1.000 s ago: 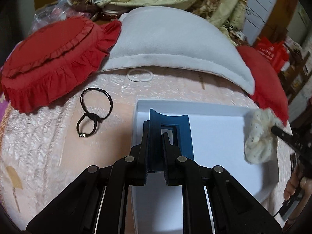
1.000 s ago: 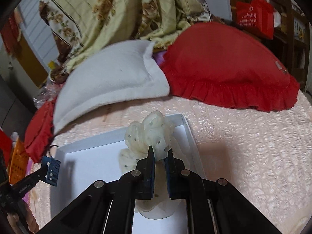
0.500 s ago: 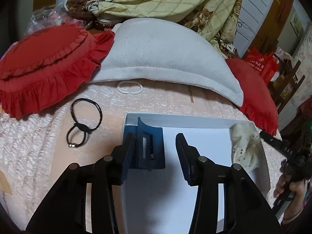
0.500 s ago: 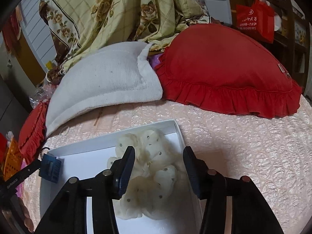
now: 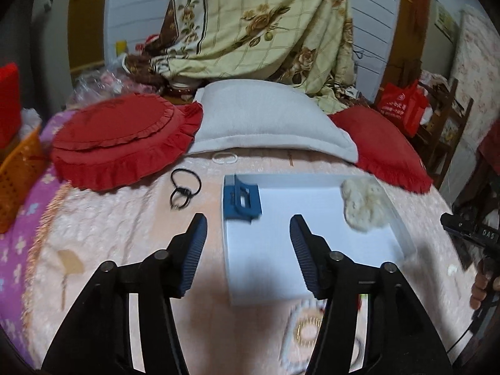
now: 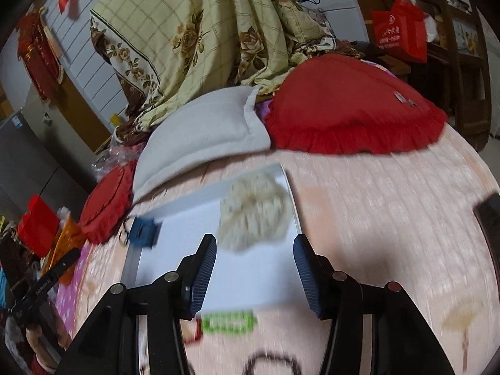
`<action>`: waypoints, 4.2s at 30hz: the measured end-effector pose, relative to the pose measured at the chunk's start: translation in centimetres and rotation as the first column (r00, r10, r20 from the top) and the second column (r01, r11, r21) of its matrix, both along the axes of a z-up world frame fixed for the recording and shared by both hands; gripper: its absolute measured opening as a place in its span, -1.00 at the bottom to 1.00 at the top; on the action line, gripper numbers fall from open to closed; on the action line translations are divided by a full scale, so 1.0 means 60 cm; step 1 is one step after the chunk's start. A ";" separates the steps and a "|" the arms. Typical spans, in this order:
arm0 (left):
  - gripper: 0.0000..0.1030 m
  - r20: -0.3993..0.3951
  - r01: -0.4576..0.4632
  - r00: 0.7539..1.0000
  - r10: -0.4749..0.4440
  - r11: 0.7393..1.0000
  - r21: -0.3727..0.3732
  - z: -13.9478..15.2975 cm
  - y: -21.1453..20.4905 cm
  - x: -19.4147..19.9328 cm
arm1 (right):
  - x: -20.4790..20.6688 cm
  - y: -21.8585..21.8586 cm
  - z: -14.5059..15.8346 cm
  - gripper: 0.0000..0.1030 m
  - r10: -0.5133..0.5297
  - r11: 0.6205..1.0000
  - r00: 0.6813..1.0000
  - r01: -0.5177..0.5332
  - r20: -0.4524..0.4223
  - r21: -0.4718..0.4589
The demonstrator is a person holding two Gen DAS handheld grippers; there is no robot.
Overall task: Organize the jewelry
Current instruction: 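Grasp the white pearl necklace with the left tool while the right tool grasps the brown bracelet, then lift the pearl necklace and brown bracelet into the tray and release both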
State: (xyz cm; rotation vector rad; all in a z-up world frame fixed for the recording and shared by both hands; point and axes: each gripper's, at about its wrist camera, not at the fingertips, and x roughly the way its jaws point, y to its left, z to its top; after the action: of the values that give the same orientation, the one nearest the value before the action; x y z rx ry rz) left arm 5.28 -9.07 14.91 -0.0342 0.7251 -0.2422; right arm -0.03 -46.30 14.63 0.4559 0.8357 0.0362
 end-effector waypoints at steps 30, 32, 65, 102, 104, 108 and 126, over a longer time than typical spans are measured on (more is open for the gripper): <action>0.09 -0.294 0.150 0.945 -0.147 0.989 -0.009 -0.200 -0.049 -0.088 | -0.127 0.064 -0.160 -0.11 0.011 0.980 0.990 -0.040 -0.143 -0.197; -0.07 -0.286 0.167 0.945 -0.159 0.986 0.002 -0.201 -0.055 -0.091 | -0.126 0.069 -0.162 -0.11 0.009 0.974 0.990 -0.041 -0.141 -0.224; -0.84 -0.097 0.247 0.965 -0.243 0.968 0.037 -0.052 -0.083 -0.173 | -0.173 0.113 -0.070 -0.83 0.078 0.964 0.997 -0.074 0.005 -0.255; -0.84 -0.009 0.176 0.984 -0.175 0.984 0.041 0.076 -0.040 -0.077 | -0.076 0.163 0.074 -0.83 0.154 0.933 0.985 -0.119 0.080 -0.340; -0.84 -0.012 0.171 0.985 -0.171 0.984 0.052 0.073 -0.046 -0.061 | -0.058 0.159 0.075 -0.83 0.151 0.934 0.986 -0.117 0.075 -0.339; -0.84 -0.030 0.164 0.986 -0.162 0.984 0.063 0.062 -0.056 -0.030 | -0.028 0.157 0.072 -0.83 0.146 0.933 0.987 -0.116 0.064 -0.339; -0.84 -0.169 0.118 0.981 -0.100 0.988 0.099 -0.048 -0.059 0.065 | 0.074 0.141 -0.008 -0.83 0.110 0.946 0.993 -0.119 -0.048 -0.303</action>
State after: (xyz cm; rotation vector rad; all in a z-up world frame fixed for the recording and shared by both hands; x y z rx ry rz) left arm 9.19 -12.60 12.02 0.0908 0.9039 -0.3074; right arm 4.41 -37.82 14.14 0.1159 0.8795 0.0071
